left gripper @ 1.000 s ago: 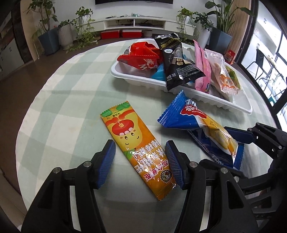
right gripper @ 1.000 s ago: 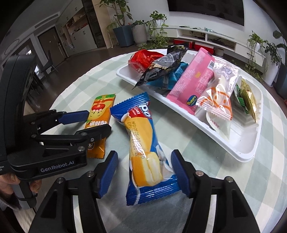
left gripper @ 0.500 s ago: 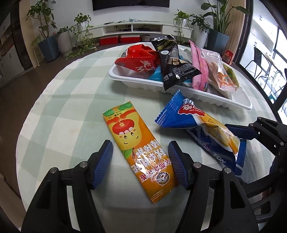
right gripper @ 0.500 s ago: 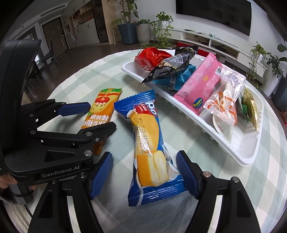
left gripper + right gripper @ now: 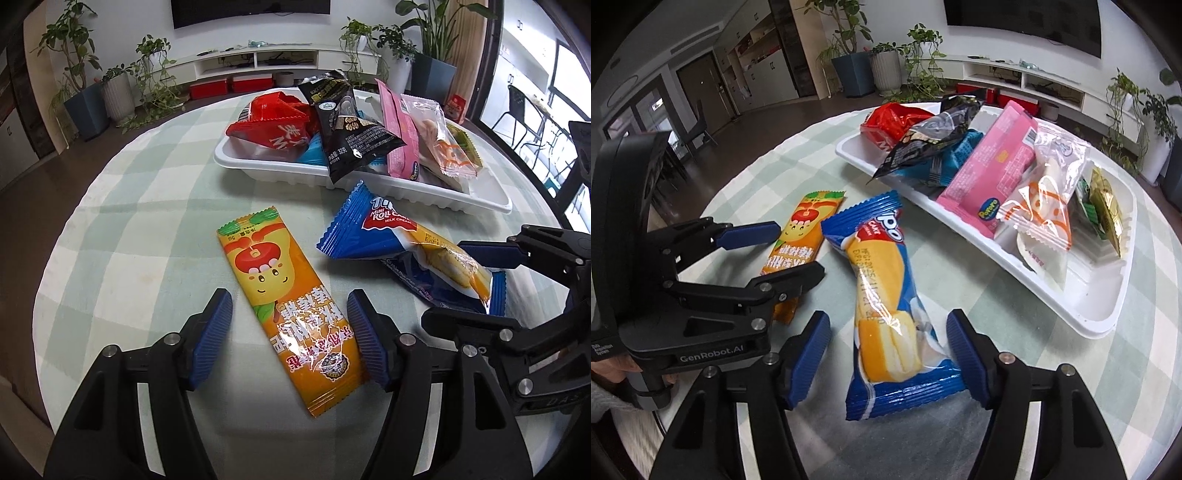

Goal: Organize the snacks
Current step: 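Grasp the orange-yellow bar with the left tool while the right tool grasps the blue Tipo pack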

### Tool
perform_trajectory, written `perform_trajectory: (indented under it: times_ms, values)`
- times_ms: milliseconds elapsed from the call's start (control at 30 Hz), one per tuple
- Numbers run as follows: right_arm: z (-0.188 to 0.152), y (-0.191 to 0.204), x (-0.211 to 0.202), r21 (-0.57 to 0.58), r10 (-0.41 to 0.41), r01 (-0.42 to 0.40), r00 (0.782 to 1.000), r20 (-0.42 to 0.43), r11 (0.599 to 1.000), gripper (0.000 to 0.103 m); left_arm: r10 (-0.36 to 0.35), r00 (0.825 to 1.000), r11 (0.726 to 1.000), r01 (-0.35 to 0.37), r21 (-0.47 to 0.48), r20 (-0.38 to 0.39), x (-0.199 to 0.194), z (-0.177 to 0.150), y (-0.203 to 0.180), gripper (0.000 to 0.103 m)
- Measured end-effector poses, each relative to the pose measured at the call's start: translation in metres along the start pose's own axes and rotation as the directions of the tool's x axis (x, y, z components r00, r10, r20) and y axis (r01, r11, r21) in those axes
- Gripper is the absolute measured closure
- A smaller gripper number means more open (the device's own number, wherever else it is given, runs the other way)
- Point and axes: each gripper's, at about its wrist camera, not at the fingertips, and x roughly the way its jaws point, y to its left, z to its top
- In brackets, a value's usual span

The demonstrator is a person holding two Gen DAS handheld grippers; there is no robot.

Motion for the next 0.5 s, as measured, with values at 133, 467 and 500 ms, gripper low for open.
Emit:
perform_trajectory:
  times_ms: [133,467,500]
  values:
    - [0.0019,0.0027,0.0018,-0.004,-0.032,0.032,0.999,0.006,0.999,0.039,0.0,1.0,1.0,0.0,0.001,0.006,-0.0003,-0.0012,-0.0002,0.039]
    - [0.0041,-0.0008,0.0009,-0.004,-0.077,0.077,0.997,0.015,0.997,0.056,-0.008,1.0,1.0,0.008,0.0,0.007,-0.0006,-0.002,-0.0003,0.041]
    - [0.0041,-0.0005,0.0008,-0.006,-0.077,0.077,0.997,0.015,0.997,0.057,-0.01,1.0,1.0,0.01,0.0,0.008,-0.0008,-0.0023,0.0001,0.042]
